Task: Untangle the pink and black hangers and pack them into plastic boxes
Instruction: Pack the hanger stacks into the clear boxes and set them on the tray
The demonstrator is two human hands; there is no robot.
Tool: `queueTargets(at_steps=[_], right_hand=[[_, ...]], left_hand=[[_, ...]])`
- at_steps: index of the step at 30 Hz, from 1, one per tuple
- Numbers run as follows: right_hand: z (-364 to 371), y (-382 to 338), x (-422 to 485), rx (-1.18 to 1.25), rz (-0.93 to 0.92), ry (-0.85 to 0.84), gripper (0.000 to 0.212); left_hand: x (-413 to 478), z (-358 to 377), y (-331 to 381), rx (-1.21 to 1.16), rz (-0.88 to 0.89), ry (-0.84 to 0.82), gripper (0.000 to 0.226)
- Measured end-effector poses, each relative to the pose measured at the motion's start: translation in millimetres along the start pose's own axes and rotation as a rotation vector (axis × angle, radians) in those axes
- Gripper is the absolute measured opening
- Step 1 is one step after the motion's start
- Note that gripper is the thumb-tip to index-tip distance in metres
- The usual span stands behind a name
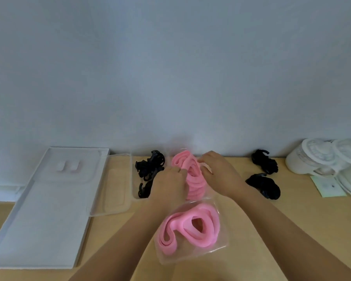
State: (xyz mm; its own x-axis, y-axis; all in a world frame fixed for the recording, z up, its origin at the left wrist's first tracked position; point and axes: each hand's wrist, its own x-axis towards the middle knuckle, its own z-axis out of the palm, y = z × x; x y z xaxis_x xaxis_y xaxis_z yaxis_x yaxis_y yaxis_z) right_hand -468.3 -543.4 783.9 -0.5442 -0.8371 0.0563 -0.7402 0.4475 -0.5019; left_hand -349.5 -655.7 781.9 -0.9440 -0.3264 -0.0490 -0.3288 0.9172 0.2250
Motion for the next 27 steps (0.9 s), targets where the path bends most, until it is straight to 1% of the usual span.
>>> queueTargets(at_steps=[2, 5, 7, 10, 13, 16, 19, 20, 21, 23, 24, 25, 27], right_hand=[[-12, 27, -19, 0.011, 0.103, 0.061, 0.023], [-27, 64, -45, 0.044, 0.276, 0.094, 0.026], [-35, 89, -59, 0.057, 0.378, 0.132, 0.028], [-41, 120, -72, 0.065, 0.506, 0.198, 0.028], [-42, 144, -79, 0.078, 0.605, 0.285, 0.028], [-43, 158, -78, 0.114, 0.660, 0.340, 0.031], [-43, 170, -71, 0.185, 0.650, 0.310, 0.026], [-42, 175, -68, 0.217, 0.649, 0.287, 0.026], [-40, 178, -67, 0.252, 0.666, 0.250, 0.030], [-36, 186, -64, 0.292, 0.689, 0.200, 0.049], [-35, 188, -63, 0.283, 0.703, 0.188, 0.055], [-34, 188, -62, 0.259, 0.719, 0.181, 0.055], [-32, 190, -58, 0.234, 0.734, 0.201, 0.046]], left_hand=[[10, 0, 25, -0.021, 0.084, -0.008, 0.035], [23, 5, 66, -0.079, 0.202, -0.058, 0.035], [33, 13, 94, -0.124, 0.244, -0.114, 0.038], [50, 29, 129, -0.199, 0.194, -0.236, 0.043], [68, 48, 155, -0.257, 0.142, -0.321, 0.051], [83, 64, 171, -0.304, 0.078, -0.378, 0.067], [94, 76, 179, -0.327, 0.069, -0.425, 0.073], [97, 79, 180, -0.321, 0.082, -0.435, 0.070], [99, 82, 181, -0.321, 0.090, -0.440, 0.063], [101, 86, 181, -0.338, 0.082, -0.433, 0.044], [101, 86, 180, -0.345, 0.077, -0.430, 0.038], [100, 85, 180, -0.351, 0.075, -0.427, 0.036], [97, 83, 177, -0.380, 0.066, -0.421, 0.034]])
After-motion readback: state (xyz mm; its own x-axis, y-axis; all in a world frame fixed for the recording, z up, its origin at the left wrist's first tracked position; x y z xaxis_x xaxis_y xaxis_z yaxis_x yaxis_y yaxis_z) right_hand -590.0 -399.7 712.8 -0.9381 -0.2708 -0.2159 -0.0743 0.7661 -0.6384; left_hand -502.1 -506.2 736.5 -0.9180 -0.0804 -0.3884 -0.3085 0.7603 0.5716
